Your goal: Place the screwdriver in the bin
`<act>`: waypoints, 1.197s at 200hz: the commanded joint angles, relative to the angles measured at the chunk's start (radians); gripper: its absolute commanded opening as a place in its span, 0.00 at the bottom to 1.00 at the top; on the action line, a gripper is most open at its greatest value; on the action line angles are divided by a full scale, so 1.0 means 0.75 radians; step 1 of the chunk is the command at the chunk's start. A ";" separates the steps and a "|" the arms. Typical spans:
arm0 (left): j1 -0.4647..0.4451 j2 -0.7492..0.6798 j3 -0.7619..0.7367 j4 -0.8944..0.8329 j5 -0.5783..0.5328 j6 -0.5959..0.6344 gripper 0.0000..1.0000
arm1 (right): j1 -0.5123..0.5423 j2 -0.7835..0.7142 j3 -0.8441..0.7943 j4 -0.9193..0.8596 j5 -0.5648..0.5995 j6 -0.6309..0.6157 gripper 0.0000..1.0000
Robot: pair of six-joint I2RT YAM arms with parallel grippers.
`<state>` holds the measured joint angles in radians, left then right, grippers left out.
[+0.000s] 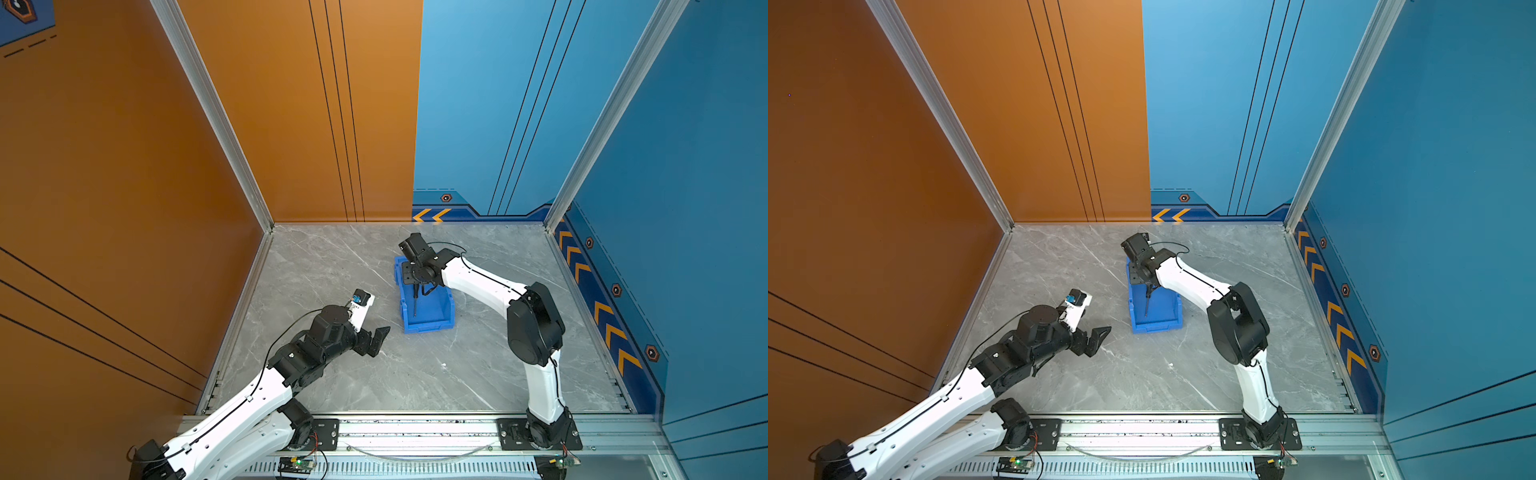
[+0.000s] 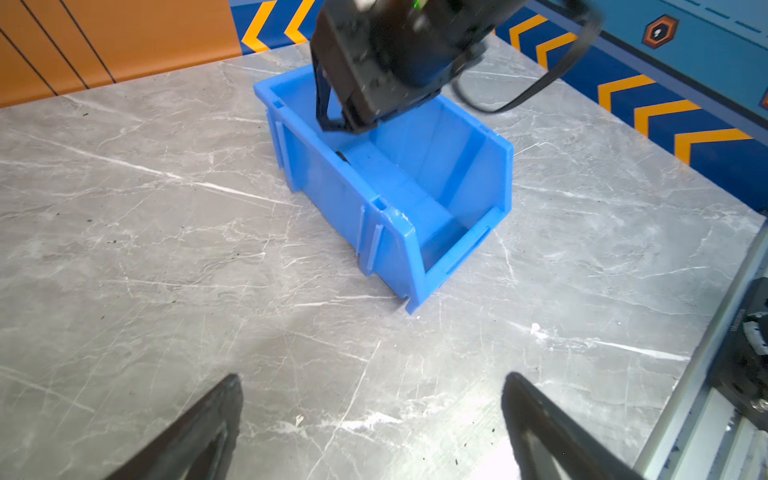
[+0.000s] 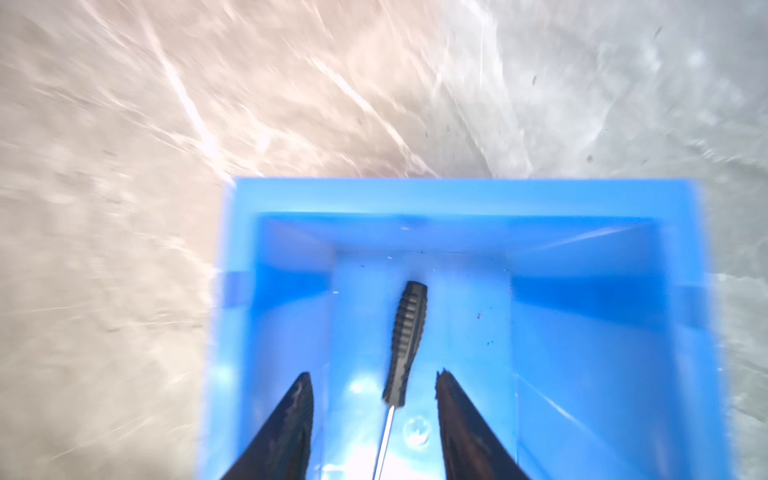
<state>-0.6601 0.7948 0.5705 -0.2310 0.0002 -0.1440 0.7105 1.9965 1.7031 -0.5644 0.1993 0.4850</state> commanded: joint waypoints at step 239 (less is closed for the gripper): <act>0.064 -0.057 0.016 -0.297 -0.647 -0.120 0.98 | -0.435 -0.844 -0.701 0.118 -0.082 -0.267 1.00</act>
<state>-0.6403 0.7700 0.5697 -0.4023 -0.3889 -0.2115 0.4175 1.4284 1.2400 -0.5079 0.1085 0.2905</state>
